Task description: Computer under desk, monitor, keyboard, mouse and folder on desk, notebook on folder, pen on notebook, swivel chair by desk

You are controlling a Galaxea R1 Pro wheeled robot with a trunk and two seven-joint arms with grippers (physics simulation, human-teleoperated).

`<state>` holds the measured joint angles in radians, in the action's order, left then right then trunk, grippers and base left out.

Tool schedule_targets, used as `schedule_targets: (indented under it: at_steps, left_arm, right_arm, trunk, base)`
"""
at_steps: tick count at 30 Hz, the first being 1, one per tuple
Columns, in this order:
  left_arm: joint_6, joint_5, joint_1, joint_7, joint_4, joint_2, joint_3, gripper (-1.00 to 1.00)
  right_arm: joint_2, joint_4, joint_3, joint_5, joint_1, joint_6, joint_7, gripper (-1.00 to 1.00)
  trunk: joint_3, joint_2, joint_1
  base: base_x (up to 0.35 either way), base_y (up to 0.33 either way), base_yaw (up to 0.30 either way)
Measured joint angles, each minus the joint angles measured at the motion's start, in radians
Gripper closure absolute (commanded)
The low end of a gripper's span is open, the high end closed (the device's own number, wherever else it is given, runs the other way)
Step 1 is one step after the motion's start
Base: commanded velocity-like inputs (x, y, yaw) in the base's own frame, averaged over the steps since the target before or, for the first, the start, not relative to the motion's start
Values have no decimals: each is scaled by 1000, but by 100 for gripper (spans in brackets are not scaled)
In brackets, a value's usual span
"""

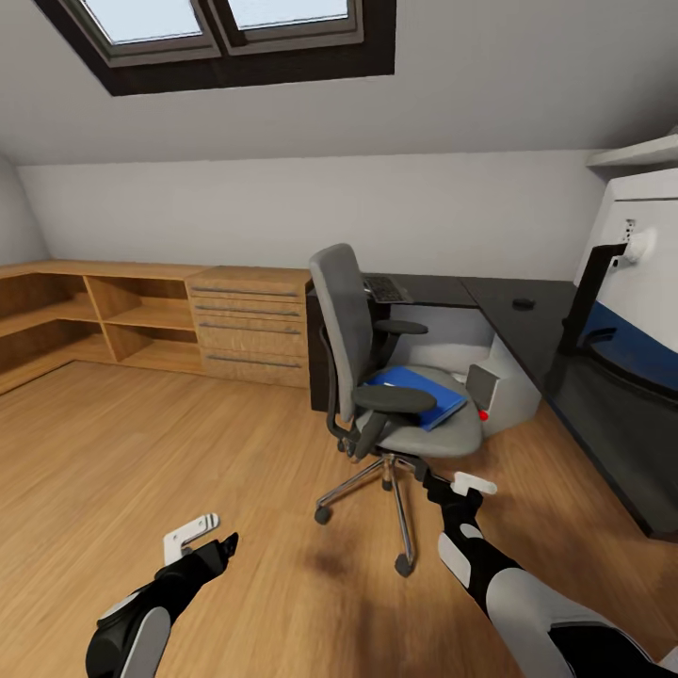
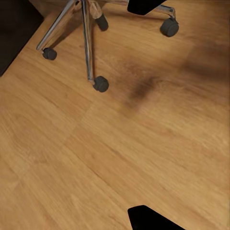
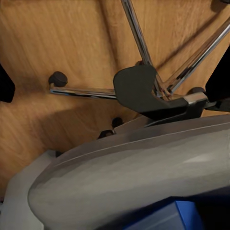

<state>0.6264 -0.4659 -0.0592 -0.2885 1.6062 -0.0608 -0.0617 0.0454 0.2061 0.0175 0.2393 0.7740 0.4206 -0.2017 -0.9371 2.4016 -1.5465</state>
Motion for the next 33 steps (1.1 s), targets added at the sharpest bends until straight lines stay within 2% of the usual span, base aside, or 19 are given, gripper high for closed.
schedule_targets:
  at_steps: [12,13,15,24,33]
  left_arm:
    - [0,-2,0,0,3,-1,1,-100]
    - [-1,-4,0,0,10,-4,27,-100]
    - [-1,-2,0,0,10,-4,37,-100]
    - [-2,-2,0,-4,11,-3,28,-100]
    - [-1,-2,0,-3,11,-1,25,-100]
  right_arm:
    - [5,2,1,0,0,6,-1,-100]
    - [2,3,-1,-1,0,7,-4,-100]
    - [2,2,-1,-1,0,7,-3,-100]
    - [2,0,0,-1,0,34,-3,-100]
    - [0,1,-1,-1,0,34,-3,-100]
  trunk:
    - [0,0,0]
    - [0,0,0]
    - [0,0,0]
    - [-27,63,-34]
    - [-27,63,-35]
  base:
    - [0,0,-1]
    - [0,0,-45]
    - [0,0,-97]
    - [0,0,-33]
    - [0,0,0]
